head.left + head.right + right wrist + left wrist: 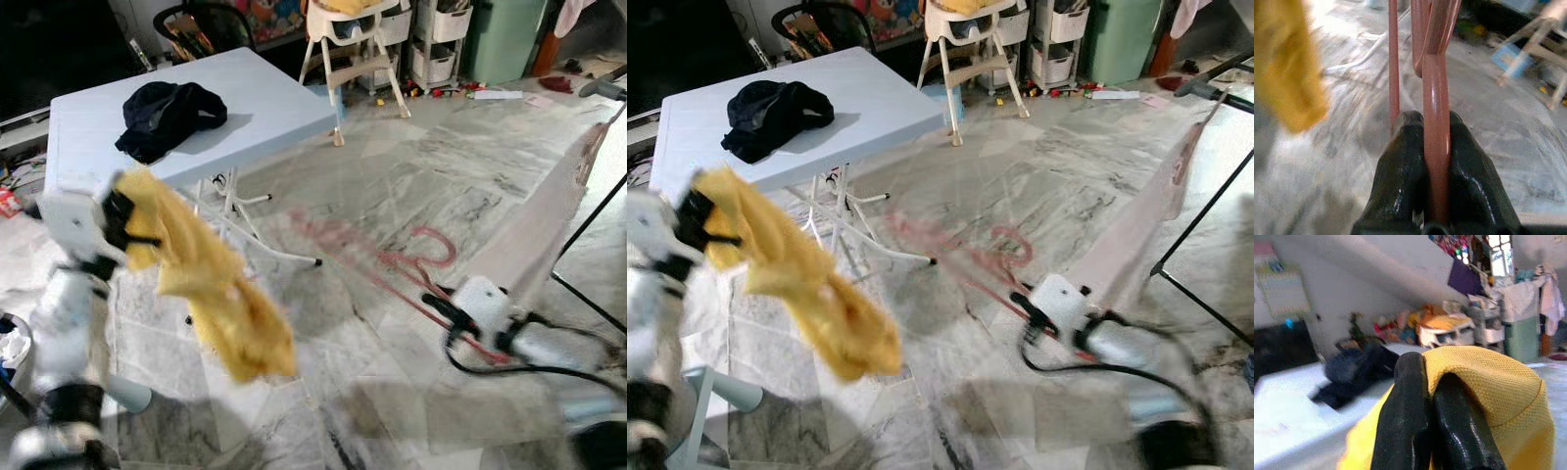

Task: Hang hanger

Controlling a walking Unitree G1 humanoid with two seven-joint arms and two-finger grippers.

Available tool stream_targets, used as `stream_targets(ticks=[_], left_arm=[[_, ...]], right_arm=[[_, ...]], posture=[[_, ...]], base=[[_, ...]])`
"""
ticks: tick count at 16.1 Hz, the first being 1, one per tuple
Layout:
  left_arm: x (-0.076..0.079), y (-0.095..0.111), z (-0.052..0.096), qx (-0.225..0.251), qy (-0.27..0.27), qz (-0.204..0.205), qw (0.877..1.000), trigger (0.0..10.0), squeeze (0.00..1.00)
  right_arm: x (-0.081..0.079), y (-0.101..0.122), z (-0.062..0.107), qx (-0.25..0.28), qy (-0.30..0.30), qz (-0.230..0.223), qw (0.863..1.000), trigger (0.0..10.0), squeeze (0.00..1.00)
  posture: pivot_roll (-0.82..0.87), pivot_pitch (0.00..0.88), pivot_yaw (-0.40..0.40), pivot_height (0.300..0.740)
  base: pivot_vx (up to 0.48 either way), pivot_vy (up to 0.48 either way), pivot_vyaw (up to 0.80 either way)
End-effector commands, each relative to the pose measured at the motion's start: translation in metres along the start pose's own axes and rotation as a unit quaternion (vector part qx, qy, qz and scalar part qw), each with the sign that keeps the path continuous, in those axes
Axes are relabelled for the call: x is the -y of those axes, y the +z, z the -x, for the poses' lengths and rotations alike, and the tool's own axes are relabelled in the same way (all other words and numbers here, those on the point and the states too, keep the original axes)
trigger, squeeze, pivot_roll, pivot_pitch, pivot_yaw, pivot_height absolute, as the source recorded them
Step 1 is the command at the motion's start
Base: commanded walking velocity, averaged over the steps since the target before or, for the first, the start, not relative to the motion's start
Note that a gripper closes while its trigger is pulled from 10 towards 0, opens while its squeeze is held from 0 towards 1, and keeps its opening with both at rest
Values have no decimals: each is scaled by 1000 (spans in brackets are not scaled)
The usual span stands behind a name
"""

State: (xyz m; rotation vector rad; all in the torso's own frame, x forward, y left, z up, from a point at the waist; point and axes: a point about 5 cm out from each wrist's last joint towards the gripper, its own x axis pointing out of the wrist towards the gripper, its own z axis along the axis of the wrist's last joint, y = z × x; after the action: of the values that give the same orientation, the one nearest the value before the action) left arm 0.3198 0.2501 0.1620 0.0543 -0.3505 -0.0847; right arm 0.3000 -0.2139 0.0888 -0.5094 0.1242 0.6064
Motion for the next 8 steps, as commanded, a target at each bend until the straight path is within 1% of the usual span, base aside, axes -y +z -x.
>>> stream_targets(ticks=[1,2,3,4,5,6,7,8], left_arm=[[-1,6,1,8,29,14,999,0,0],[5,0,10,-8,76,48,996,0,0],[8,-1,15,-12,85,42,995,0,0],[19,-4,30,-18,108,33,993,0,0],[26,-6,38,-20,116,37,992,0,0],[31,-11,46,-36,134,34,990,0,0],[35,-14,52,-49,143,38,988,0,0],[39,-19,59,-76,163,48,982,0,0]], right_arm=[[4,11,-5,28,-42,-30,998,0,0],[6,15,-9,49,-105,-91,989,0,0],[7,18,-10,59,-130,-113,983,0,0],[9,25,-10,81,-171,-141,972,745,0],[11,28,-10,90,-199,-168,961,1961,0],[12,29,-10,84,-231,-184,952,5725,0],[10,30,-10,81,-247,-187,948,10000,0],[6,32,-11,79,-266,-195,941,10000,0]], posture=[[-71,9,101,740],[-59,6,91,740],[-52,6,87,740],[-45,2,82,740],[-41,1,77,740],[-37,0,72,740],[-37,0,72,740],[-32,0,67,740]], base=[[0,0,0],[0,0,0],[0,0,0],[0,0,0],[0,0,0],[0,0,0],[0,0,0],[0,0,0]])
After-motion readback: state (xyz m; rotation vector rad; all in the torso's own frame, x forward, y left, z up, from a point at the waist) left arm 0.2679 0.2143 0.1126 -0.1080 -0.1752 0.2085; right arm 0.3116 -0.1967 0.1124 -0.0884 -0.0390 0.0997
